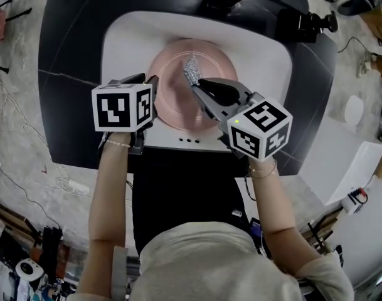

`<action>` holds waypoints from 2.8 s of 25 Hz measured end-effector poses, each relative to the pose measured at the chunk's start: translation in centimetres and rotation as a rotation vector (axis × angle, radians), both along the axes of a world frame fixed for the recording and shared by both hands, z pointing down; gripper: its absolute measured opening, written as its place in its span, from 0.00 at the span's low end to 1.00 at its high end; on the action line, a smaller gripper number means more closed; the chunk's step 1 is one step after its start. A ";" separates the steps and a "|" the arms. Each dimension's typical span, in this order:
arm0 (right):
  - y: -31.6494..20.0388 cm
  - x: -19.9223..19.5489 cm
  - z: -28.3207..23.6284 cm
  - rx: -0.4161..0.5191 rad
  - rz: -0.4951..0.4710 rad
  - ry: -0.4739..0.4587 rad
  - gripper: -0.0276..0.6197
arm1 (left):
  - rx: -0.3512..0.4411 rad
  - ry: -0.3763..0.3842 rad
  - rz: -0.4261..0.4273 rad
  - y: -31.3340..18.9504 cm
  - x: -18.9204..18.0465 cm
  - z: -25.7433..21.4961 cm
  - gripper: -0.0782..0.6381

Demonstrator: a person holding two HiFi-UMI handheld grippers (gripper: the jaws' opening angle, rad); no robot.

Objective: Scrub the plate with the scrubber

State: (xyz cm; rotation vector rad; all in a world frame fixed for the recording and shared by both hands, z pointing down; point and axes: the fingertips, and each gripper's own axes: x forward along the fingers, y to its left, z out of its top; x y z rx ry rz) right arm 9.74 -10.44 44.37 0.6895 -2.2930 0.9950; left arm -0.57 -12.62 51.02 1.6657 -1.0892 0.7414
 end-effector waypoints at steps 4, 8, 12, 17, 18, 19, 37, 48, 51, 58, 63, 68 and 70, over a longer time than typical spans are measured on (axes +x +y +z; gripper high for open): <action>0.4 -0.3 1.4 -0.008 -0.069 0.075 0.14 | -0.029 -0.005 -0.006 0.1 -0.3 0.9 0.24; 0.9 -0.5 2.4 -0.009 -0.128 0.138 0.14 | -0.049 0.005 -0.009 0.0 -0.2 1.6 0.22; 1.9 -0.8 3.5 -0.028 -0.204 0.196 0.14 | -0.052 0.002 -0.004 0.0 -0.2 1.8 0.18; 3.3 -1.2 4.8 -0.081 -0.283 0.223 0.14 | -0.047 0.013 0.007 -0.2 -0.2 1.8 0.18; 3.5 -1.3 5.1 -0.093 -0.291 0.224 0.14 | -0.043 0.016 0.009 -0.2 -0.2 1.7 0.18; 3.8 -1.3 5.4 -0.110 -0.297 0.226 0.14 | -0.039 0.020 0.014 -0.2 -0.1 1.6 0.18; 7.4 -4.2 6.5 -0.228 -0.472 0.209 0.11 | -0.017 0.061 0.015 -0.5 0.7 0.7 0.18; 3.9 -6.0 7.1 -0.168 -0.374 0.182 0.11 | -0.013 0.087 0.000 -0.5 0.7 0.3 0.18; 2.8 -6.2 7.4 -0.149 -0.365 0.193 0.11 | -0.013 0.081 0.002 -0.4 0.7 0.2 0.18; 2.0 -6.2 7.8 -0.133 -0.363 0.198 0.10 | -0.016 0.077 -0.001 -0.4 0.4 0.3 0.18; 0.8 -6.0 8.3 -0.120 -0.319 0.205 0.10 | -0.018 0.069 0.005 -0.4 0.4 0.4 0.18; -1.0 -5.6 9.0 -0.125 -0.269 0.197 0.10 | -0.021 0.063 0.008 -0.3 0.3 0.5 0.18; -1.6 -5.2 9.3 -0.130 -0.246 0.194 0.10 | -0.019 0.054 0.011 -0.2 0.3 0.6 0.18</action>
